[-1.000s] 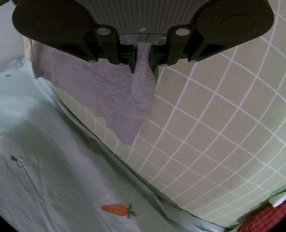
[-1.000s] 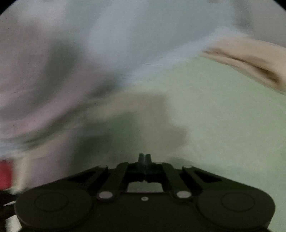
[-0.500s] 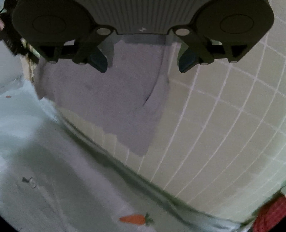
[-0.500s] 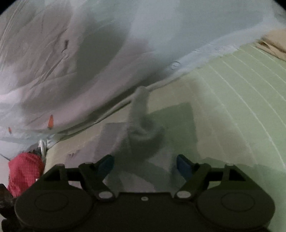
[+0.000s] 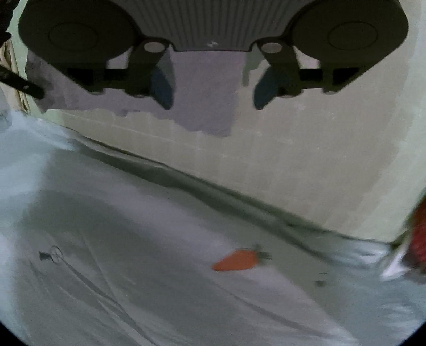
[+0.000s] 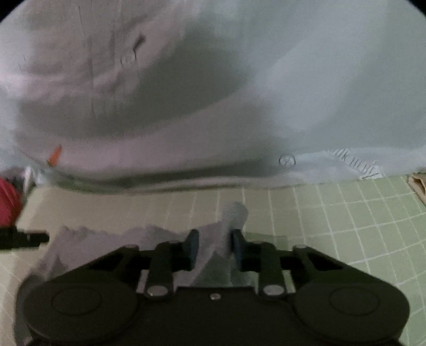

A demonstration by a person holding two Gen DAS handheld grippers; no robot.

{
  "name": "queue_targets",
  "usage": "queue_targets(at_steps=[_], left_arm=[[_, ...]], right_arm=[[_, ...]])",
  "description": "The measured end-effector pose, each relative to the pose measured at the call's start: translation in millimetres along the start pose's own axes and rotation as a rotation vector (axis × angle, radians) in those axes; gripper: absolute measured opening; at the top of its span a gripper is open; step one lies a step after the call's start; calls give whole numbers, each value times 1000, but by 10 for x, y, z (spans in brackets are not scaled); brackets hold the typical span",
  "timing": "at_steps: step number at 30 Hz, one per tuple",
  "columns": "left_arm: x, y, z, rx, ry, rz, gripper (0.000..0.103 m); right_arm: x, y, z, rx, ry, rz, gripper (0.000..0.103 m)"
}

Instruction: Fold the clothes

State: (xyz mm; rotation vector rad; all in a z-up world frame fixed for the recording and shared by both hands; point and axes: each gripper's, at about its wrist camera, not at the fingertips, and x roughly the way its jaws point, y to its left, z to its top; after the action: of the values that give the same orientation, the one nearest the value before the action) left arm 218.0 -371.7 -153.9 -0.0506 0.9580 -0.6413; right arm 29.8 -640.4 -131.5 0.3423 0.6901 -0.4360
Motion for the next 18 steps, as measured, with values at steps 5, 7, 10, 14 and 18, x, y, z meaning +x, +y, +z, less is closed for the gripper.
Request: queue_targets(at_steps=[5,7,10,14,18], left_arm=[[196,-117,1,69,41,40,0],[79,-86,23,57,5,52,0],[-231,97,137,-42,-87,46,0],[-461,310,279,-131,-170,80,0],[-372,464,220,-192,-171,211,4]], right_arm=[[-119,-68,16,53,-94,-4,4],[-231,-182,36,141,-147,50,4],[-292,-414,49,337,-206,171,3],[-154,-536,64,435,-194,177,7],[-85,-416,122,332,-126,66,52]])
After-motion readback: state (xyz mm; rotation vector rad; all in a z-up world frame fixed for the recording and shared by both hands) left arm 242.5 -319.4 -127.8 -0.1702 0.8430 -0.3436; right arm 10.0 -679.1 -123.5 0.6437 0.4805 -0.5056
